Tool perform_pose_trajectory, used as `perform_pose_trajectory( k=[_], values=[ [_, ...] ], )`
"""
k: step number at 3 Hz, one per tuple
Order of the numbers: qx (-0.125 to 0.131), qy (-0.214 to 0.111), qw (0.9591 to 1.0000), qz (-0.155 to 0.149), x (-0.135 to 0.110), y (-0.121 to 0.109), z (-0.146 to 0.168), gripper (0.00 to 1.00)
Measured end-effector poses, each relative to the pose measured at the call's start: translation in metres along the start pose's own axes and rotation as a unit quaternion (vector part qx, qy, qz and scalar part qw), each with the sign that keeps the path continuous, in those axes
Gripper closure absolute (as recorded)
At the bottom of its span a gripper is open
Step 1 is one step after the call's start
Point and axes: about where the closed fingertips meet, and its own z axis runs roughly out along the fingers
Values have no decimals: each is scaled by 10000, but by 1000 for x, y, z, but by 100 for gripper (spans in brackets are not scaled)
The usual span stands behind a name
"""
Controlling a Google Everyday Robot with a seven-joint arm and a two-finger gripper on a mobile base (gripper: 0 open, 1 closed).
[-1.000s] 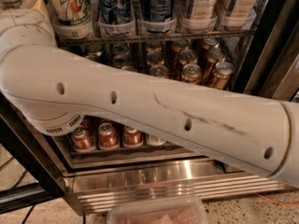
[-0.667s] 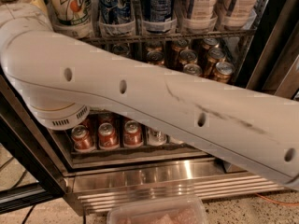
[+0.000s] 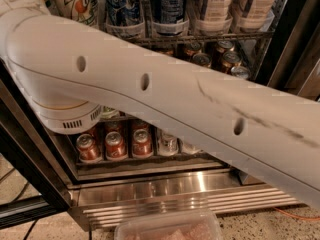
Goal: Pick 7up can from top shelf of fridge
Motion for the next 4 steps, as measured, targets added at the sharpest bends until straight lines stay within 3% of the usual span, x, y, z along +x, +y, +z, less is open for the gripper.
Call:
perform_pose_trajectory(
  k=[2,3,4],
  values=[
    [-290,-275,9991,-131,-31,5,-12,100],
    [-551,-221,9975,-389,-36,7,-32,100],
    [-742,206,9964,-364,-7,-4,-64,100]
  ],
)
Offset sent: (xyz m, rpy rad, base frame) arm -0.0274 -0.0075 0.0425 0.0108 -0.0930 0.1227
